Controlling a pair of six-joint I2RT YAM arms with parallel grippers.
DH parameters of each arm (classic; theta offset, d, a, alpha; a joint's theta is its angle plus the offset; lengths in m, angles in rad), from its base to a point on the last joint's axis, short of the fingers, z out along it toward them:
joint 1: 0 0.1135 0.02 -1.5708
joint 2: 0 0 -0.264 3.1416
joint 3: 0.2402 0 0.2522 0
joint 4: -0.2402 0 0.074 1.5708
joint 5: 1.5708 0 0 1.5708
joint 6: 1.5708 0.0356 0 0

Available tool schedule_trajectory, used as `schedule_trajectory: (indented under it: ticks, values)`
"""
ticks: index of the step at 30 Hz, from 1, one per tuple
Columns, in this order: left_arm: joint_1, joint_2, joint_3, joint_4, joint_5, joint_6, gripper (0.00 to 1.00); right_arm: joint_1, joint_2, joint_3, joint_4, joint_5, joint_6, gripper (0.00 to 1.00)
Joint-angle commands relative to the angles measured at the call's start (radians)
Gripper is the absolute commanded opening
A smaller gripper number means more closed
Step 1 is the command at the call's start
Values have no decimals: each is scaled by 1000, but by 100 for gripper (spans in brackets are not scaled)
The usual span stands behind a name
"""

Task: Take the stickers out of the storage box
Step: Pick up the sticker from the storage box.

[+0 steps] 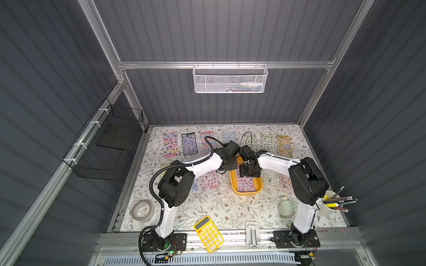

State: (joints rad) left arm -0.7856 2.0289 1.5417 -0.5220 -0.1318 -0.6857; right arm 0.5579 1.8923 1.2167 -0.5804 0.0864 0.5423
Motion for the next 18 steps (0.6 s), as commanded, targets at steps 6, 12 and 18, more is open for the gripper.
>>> schedule_trajectory:
  ticks: [6, 12, 18]
  values:
    - [7, -10, -15, -15, 10, 2, 13, -11, -21, -119, 268, -297, 61, 67]
    - [6, -11, -16, -2, 23, 2, 15, -18, -34, -173, 438, -486, 115, 65]
    - [6, -35, -36, 36, 45, 2, 38, -29, -17, -214, 548, -574, 171, 60]
